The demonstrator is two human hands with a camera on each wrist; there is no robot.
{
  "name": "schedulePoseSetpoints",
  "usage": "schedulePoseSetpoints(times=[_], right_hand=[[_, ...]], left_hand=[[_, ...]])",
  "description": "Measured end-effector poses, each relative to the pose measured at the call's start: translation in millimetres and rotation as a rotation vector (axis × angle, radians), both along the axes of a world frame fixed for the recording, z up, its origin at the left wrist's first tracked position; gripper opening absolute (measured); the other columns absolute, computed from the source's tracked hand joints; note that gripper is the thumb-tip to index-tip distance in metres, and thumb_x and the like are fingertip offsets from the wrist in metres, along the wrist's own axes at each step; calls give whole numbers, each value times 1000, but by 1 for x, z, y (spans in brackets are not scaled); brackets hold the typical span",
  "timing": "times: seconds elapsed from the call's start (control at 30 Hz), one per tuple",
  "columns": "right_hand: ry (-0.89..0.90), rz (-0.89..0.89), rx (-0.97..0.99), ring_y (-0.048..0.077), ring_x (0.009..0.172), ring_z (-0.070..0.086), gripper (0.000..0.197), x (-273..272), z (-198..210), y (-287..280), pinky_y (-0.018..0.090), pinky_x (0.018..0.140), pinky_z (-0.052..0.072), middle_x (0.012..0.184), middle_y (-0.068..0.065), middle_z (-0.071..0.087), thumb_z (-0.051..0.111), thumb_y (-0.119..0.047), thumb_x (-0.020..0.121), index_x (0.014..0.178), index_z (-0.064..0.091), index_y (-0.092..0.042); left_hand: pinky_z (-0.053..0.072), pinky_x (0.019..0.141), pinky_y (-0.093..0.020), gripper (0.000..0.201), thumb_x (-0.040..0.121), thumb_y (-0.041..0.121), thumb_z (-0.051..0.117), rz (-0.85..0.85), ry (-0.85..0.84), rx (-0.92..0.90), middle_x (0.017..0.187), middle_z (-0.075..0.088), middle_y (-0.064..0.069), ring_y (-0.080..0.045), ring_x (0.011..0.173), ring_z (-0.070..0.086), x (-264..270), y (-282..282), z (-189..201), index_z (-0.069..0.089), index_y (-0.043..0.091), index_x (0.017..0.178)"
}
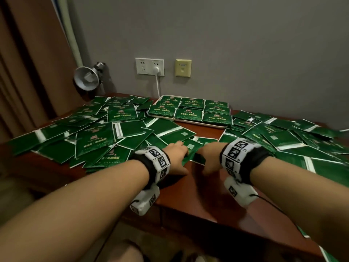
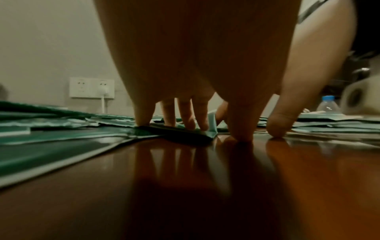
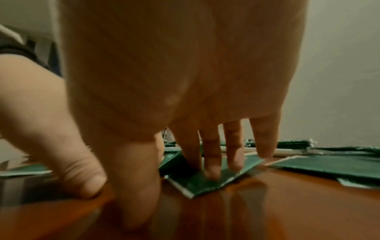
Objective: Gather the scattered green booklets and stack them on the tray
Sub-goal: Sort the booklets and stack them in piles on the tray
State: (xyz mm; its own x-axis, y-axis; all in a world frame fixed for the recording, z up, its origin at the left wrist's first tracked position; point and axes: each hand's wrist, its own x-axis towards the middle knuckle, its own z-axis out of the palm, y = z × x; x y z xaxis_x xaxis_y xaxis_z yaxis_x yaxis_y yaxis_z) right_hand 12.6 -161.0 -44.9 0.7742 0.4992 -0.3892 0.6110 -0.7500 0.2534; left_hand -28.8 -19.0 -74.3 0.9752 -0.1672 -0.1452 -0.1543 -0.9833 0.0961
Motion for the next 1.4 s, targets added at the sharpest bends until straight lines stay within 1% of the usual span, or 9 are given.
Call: schedulePoseSetpoints(times=[0.13, 0.27, 0.43, 0.57, 0.73, 0.97, 1.1, 1.23, 1.4], right_hand=[[-113, 55, 34, 30, 118, 42, 66, -24, -9, -15, 37, 90, 46, 126, 7, 44, 68, -54, 71, 125, 49, -20], [0, 44, 184, 23, 91, 59, 57, -43, -14, -22, 31, 74, 49, 112, 5, 58, 68, -52, 74, 112, 44, -15], [-22, 59, 158, 21, 91, 57, 62, -52, -11, -27, 31, 74, 49, 114, 1, 53, 68, -56, 73, 120, 45, -22], [-39, 55, 158, 24, 93, 58, 56, -59, -12, -32, 34, 76, 52, 115, 2, 51, 66, -42, 75, 122, 43, -24], [-84, 109, 8, 25, 82, 58, 65, -69, -8, -36, 38, 66, 56, 105, 7, 47, 69, -23, 71, 127, 37, -20], [-258, 61, 87, 19, 67, 54, 33, -60, -3, -37, 31, 57, 46, 82, -2, 55, 59, -14, 83, 112, 44, -19], [-207, -124, 287, 24, 82, 57, 16, -40, 13, -41, 29, 65, 47, 94, 2, 62, 59, -21, 81, 97, 56, -21], [-31, -206, 235, 22, 84, 62, 16, -27, 8, -42, 27, 65, 50, 93, 4, 64, 56, -22, 82, 95, 60, -14], [3, -138, 194, 18, 94, 64, 58, -23, -5, -37, 33, 81, 56, 105, 0, 67, 67, -61, 77, 113, 59, -16]], left_hand=[[42, 89, -34, 44, 80, 39, 72, -56, -34, -26, 116, 48, -9, -26, 108, 47, -23, -10, -6, 54, 13, 110], [42, 91, -35, 35, 81, 36, 70, -45, -66, -111, 109, 51, -8, -26, 106, 47, -35, -9, -11, 55, 16, 105], [42, 91, -34, 29, 84, 33, 68, -2, -46, -178, 104, 52, -3, -23, 107, 42, -40, -8, -15, 53, 18, 104], [40, 85, -32, 33, 85, 31, 68, -25, -38, -174, 95, 53, 2, -22, 106, 43, -41, -11, -9, 53, 15, 109], [48, 82, -37, 32, 86, 21, 62, -32, -43, -30, 113, 47, -9, -28, 100, 54, -39, -8, 4, 50, 15, 116], [54, 75, -34, 15, 83, 8, 52, 193, -240, -212, 91, 62, -2, -24, 87, 61, -33, 13, 29, 61, 18, 91], [52, 66, -30, 14, 81, 14, 56, 315, -277, -342, 89, 62, -2, -21, 82, 60, -26, 28, 39, 61, 18, 94], [50, 61, -29, 29, 79, 14, 59, 361, -148, -180, 96, 58, 0, -15, 81, 59, -25, 34, 33, 53, 19, 107], [54, 80, -33, 58, 80, 39, 70, 210, -34, -117, 126, 48, -4, -16, 98, 58, -29, 26, 15, 47, 22, 129]])
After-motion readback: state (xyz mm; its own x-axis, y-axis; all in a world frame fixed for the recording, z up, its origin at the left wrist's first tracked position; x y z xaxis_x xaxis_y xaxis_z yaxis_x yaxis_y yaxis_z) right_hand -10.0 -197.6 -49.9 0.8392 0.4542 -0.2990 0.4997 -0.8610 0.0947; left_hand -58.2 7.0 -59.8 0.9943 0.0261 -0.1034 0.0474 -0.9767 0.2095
